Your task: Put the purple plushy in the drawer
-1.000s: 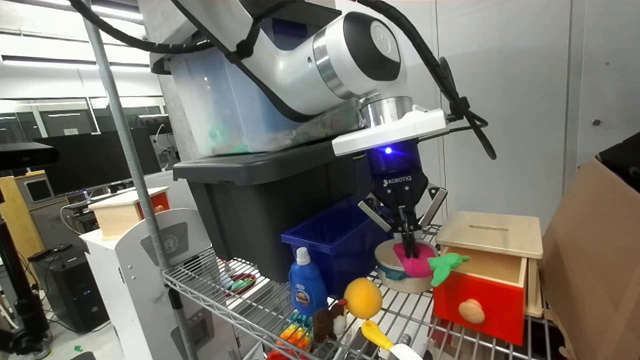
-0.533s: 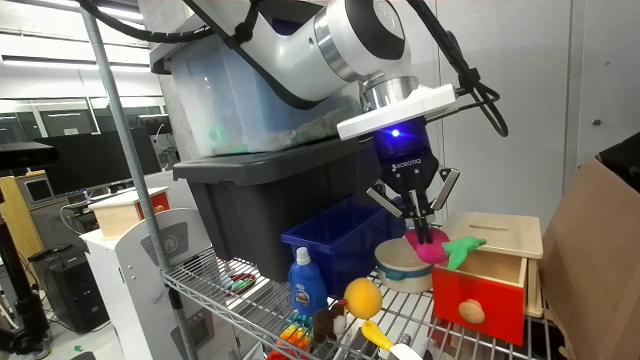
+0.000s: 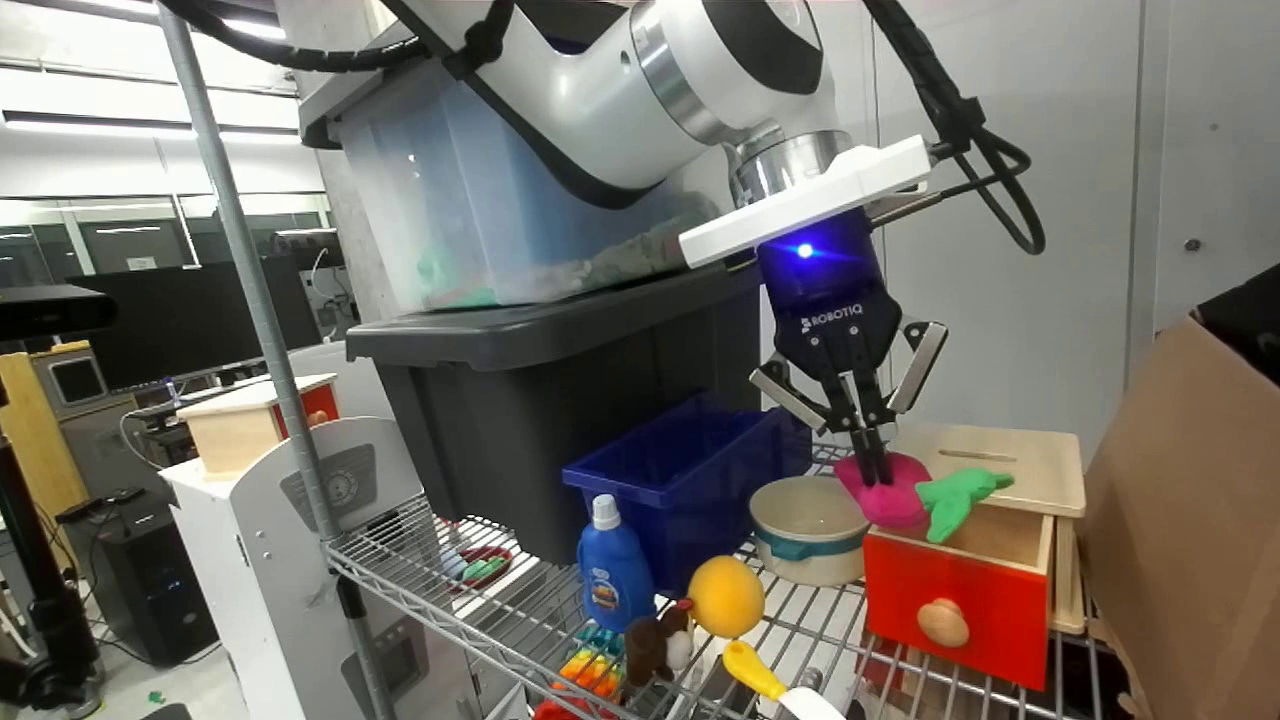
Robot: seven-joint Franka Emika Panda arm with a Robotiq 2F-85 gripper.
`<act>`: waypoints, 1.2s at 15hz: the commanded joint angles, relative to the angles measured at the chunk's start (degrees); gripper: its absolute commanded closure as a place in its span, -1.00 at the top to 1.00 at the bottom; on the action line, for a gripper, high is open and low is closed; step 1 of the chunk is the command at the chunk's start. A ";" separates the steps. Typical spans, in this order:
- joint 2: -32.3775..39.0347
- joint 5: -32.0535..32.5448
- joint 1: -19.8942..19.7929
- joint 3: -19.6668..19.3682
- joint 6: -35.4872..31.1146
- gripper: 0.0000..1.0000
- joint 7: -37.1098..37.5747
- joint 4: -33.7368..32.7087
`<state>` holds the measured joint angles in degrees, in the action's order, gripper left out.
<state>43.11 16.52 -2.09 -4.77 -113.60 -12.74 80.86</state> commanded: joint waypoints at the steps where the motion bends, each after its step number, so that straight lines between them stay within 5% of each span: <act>1: -2.79 1.25 -0.38 -0.92 -0.30 -0.98 1.32 3.75; 9: -2.03 2.96 -1.00 -2.90 0.30 -0.98 0.98 1.50; 18: -2.76 2.09 -2.11 -1.91 -8.91 -0.98 -1.73 2.07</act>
<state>41.60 18.06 -3.16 -7.65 -120.68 -13.23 82.09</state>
